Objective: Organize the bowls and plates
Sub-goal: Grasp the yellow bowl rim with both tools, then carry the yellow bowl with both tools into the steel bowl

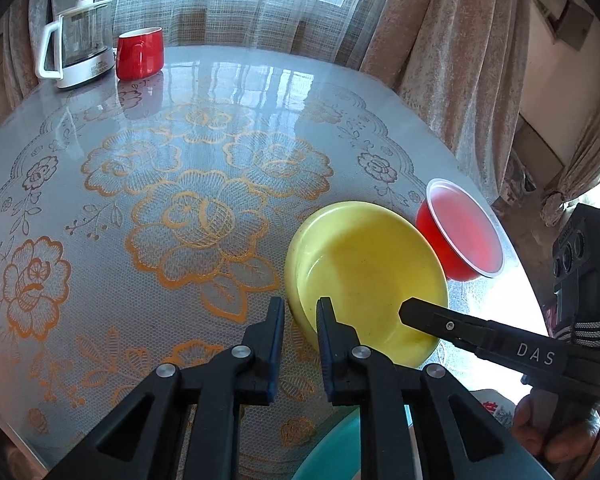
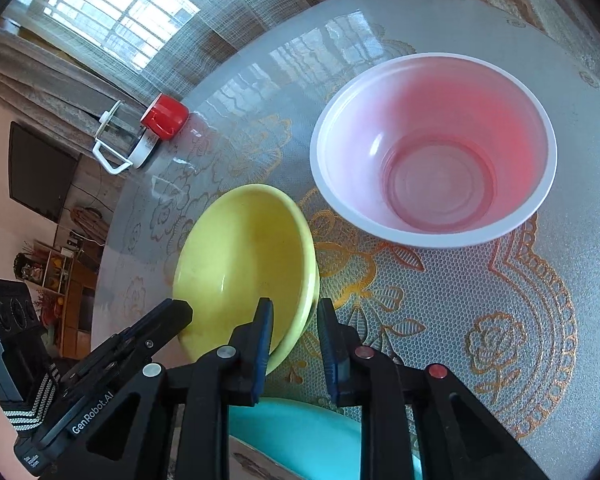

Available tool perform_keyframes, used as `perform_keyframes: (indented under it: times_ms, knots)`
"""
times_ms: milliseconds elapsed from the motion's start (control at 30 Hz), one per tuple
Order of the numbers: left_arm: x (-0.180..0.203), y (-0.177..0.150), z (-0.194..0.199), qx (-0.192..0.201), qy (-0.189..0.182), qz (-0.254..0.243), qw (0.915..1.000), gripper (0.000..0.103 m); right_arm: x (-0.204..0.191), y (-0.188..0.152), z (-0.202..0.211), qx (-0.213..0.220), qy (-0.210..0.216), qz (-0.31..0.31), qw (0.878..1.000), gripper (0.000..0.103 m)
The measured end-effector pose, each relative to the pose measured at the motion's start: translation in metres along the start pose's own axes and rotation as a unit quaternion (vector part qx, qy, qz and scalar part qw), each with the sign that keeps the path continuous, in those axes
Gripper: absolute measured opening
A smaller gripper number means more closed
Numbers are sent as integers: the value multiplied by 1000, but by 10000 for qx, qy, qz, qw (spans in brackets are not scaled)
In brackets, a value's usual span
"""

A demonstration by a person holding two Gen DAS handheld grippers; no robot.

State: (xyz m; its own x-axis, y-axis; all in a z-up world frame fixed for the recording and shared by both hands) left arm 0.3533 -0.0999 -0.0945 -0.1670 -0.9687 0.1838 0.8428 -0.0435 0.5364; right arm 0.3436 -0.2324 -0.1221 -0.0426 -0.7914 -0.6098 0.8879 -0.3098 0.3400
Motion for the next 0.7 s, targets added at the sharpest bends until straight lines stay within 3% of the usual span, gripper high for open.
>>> perform_keyframes:
  times_ms: [133, 367, 467, 633, 700]
  knots:
    - [-4, -2, 2, 24, 31, 63, 10000, 21, 3, -4, 3, 14, -2, -31, 10000, 31]
    - [-11, 0, 7, 60, -62, 371, 9993, 26, 1, -3, 11, 140, -60, -23, 9999, 32]
    - [-7, 0, 9, 86, -124, 332, 9993, 26, -1, -1, 15, 230, -70, -52, 9997, 32]
    - [-3, 1, 9, 260, 123, 58, 9996, 27, -9, 1, 17, 359, -112, 114, 9992, 32]
    - [-4, 1, 9, 278, 181, 48, 9994, 33, -11, 1, 16, 362, -52, 92, 9993, 32]
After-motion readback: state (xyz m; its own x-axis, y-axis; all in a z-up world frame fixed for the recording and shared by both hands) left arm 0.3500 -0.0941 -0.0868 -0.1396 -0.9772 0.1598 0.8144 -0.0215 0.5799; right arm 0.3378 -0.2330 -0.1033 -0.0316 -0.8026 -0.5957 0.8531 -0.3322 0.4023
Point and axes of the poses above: each gripper's, at about its wrist camera, not at the fingertips, and z roughly against the way its jaws point, x to its right, y to its top, the point moved 9 cm from there along -z, roughly the way its jaws point, and after that the axes turned 7 degrees about y, right-handed, at the moved point
